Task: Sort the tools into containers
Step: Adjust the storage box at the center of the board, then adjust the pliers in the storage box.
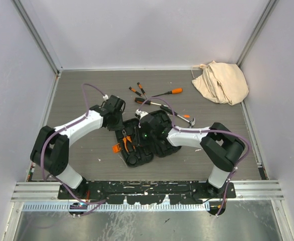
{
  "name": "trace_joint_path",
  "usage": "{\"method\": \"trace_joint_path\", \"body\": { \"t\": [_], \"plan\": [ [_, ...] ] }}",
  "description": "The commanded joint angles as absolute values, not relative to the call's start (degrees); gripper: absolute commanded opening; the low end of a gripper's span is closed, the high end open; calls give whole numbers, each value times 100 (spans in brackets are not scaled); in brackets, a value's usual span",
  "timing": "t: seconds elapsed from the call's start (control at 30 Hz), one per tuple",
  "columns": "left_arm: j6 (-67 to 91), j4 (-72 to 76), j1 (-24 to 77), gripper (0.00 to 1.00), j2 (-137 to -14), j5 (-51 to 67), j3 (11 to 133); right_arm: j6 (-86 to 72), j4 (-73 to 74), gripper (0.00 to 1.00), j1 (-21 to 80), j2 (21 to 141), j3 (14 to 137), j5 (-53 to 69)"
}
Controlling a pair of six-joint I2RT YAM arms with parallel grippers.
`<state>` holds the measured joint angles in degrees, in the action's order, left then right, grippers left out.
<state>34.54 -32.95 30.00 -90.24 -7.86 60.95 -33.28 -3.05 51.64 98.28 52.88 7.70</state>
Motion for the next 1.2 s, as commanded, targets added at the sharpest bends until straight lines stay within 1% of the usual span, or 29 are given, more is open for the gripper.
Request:
{"method": "trace_joint_path", "body": {
  "t": [0.0,0.23,0.4,0.9,1.17],
  "plan": [
    [3293,-3140,3015,28,-9113,-676,6309,-3309,-552,30,5159,9847,5494,841],
    [3277,-3099,3015,26,-9236,-560,6364,-3377,-492,24,5159,9896,5347,911],
    [3296,-3087,3015,24,-9343,-545,6459,-3393,-492,23,5159,9913,5283,929],
    [3165,-3094,3015,12,-9974,-683,6887,-3463,-488,19,5157,9956,5230,997],
    [3173,-3231,3015,2,-10201,-817,6800,-3468,-395,18,5155,9946,5221,955]
  ]
}}
